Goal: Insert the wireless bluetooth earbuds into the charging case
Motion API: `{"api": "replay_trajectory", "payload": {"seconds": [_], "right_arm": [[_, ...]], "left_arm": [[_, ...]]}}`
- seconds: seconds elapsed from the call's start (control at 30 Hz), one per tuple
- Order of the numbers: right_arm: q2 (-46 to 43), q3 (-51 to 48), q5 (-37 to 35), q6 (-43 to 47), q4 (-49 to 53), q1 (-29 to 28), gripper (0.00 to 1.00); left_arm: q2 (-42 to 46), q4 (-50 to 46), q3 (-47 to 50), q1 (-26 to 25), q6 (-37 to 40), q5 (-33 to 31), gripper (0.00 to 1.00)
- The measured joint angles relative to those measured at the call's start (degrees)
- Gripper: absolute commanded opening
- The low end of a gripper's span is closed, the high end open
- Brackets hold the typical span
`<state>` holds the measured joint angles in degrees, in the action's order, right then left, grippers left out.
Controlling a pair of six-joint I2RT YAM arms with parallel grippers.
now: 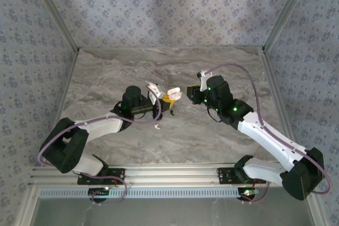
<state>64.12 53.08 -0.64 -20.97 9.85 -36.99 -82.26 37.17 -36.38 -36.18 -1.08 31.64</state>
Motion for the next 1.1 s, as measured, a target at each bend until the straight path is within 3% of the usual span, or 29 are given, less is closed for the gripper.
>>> {"api": "replay_trajectory", "payload": {"seconds": [0.4,1.1], "right_arm": [[4.6,1.7,4.0,2.6,-3.9,0.0,0.25],[6.8,1.7,4.8,2.6,-5.8,0.2,0.25]], "left_arm": [[0.0,0.3,-2.2,-0.6,2.1,-0.2,0.08],[0.1,0.4,-2.4,-0.6,2.5,-0.2,0.08]]}}
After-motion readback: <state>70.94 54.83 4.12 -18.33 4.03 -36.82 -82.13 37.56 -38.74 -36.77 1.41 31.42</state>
